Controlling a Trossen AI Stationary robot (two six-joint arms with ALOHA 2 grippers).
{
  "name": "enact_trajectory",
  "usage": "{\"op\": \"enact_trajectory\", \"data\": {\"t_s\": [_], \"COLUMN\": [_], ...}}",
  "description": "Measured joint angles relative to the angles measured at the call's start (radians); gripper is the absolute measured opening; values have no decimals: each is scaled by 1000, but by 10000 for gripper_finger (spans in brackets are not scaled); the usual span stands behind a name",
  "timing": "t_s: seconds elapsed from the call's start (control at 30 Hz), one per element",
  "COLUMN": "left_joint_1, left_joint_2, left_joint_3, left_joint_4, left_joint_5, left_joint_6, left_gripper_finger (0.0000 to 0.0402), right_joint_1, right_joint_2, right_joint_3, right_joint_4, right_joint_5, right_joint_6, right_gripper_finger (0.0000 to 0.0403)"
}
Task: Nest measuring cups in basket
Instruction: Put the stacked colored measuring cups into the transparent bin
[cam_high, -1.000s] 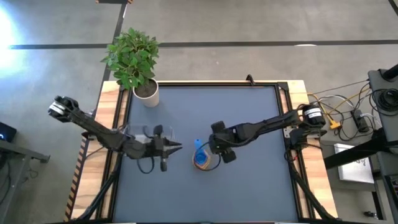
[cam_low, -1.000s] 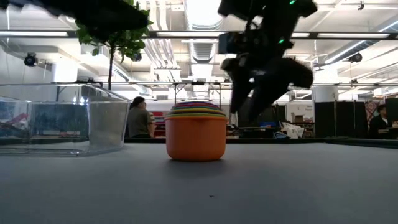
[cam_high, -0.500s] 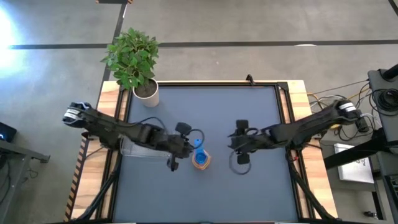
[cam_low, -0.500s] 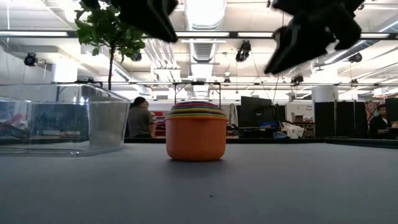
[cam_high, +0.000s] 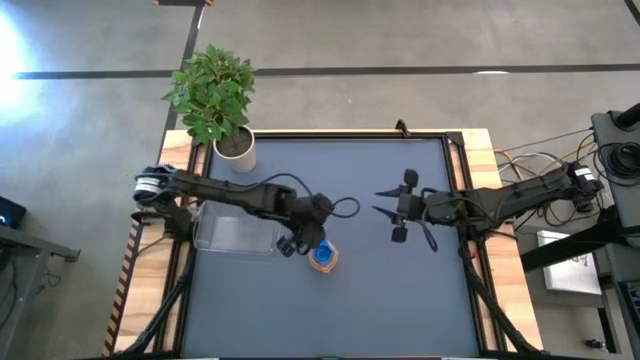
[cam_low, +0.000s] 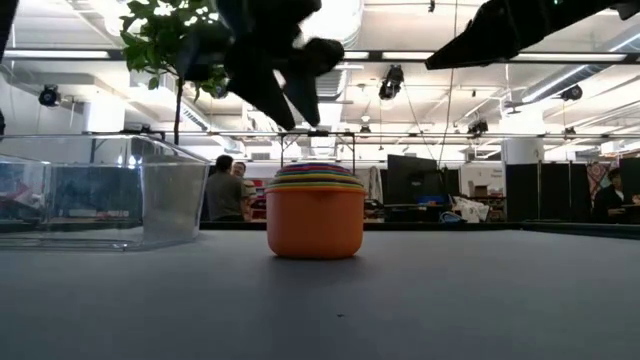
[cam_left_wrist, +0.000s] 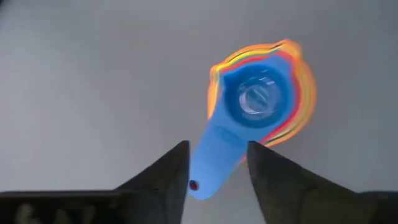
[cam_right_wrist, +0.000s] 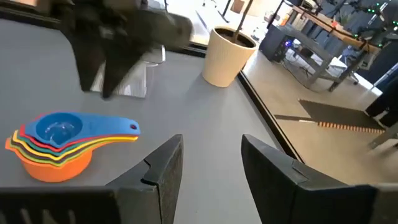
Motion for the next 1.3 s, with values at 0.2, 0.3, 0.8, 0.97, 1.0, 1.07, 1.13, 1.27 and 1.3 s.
{"op": "enact_trajectory", "data": {"t_s": [0.2, 0.3, 0.8, 0.97, 1.0, 1.07, 1.13, 1.27, 1.3], "left_joint_1": [22, 31, 36, 46, 48, 51, 51, 50, 50], "left_joint_2": [95, 135, 232, 232, 232, 235, 241, 277, 286], "left_joint_3": [101, 152, 160, 149, 148, 146, 146, 146, 146], "left_joint_4": [-102, -178, -187, -158, -150, -132, -124, -121, -121], "left_joint_5": [-4, -9, -111, -103, -96, -79, -79, -51, -51], "left_joint_6": [78, 115, 342, 395, 398, 402, 409, 410, 409], "left_gripper_finger": [234, 271, 295, 285, 283, 280, 279, 276, 276], "right_joint_1": [0, 0, 1, 1, 1, 1, 1, 1, 1], "right_joint_2": [8, 31, 60, 63, 63, 63, 63, 63, 63], "right_joint_3": [-14, -17, -21, -21, -21, -21, -21, -21, -21], "right_joint_4": [1, 1, 154, 154, 153, 156, 156, 157, 158], "right_joint_5": [-1, -2, -11, -11, -11, -11, -11, -11, -11], "right_joint_6": [6, 35, -41, -42, -43, -43, -43, -43, -43], "right_gripper_finger": [142, 137, 124, 117, 115, 113, 111, 109, 109]}}
